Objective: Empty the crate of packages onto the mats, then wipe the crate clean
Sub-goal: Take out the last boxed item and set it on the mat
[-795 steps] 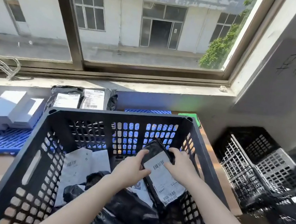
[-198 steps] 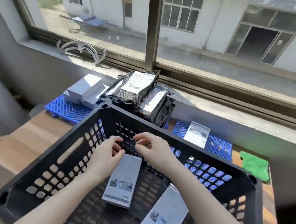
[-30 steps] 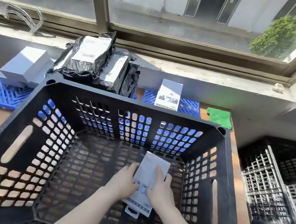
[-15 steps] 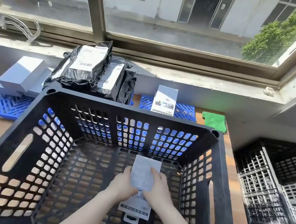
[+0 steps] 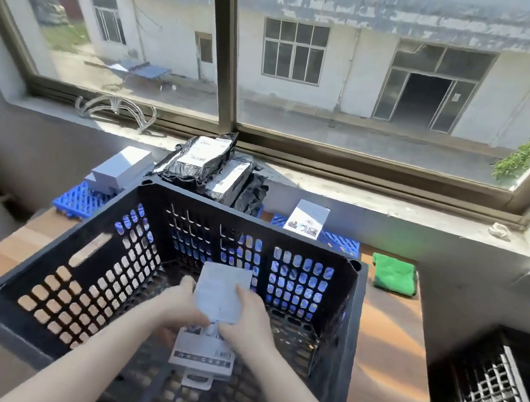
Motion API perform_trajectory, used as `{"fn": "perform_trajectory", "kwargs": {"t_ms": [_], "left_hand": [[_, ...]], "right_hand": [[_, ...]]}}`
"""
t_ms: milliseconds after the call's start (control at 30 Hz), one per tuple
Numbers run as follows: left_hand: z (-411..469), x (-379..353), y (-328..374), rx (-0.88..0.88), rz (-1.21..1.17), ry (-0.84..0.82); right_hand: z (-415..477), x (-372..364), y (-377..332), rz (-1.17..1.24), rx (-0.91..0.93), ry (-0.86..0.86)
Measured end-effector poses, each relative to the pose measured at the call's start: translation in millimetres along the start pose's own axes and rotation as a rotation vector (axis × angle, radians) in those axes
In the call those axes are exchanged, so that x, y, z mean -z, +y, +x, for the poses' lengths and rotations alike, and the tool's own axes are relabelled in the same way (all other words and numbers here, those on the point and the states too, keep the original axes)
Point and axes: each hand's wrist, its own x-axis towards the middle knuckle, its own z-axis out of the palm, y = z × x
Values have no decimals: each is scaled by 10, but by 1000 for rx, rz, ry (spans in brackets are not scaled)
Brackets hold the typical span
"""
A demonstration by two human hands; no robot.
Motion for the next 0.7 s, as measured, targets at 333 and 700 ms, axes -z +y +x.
{"fn": "perform_trajectory", "kwargs": {"t_ms": [333,700], "left_hand": [[-1181,111,430,-165,-89,489],[-1200,67,1490,-503,-145,643]], "right_hand": [[-621,636,-376,160,385,190],[-641,1811,-277,207,420,459]]}}
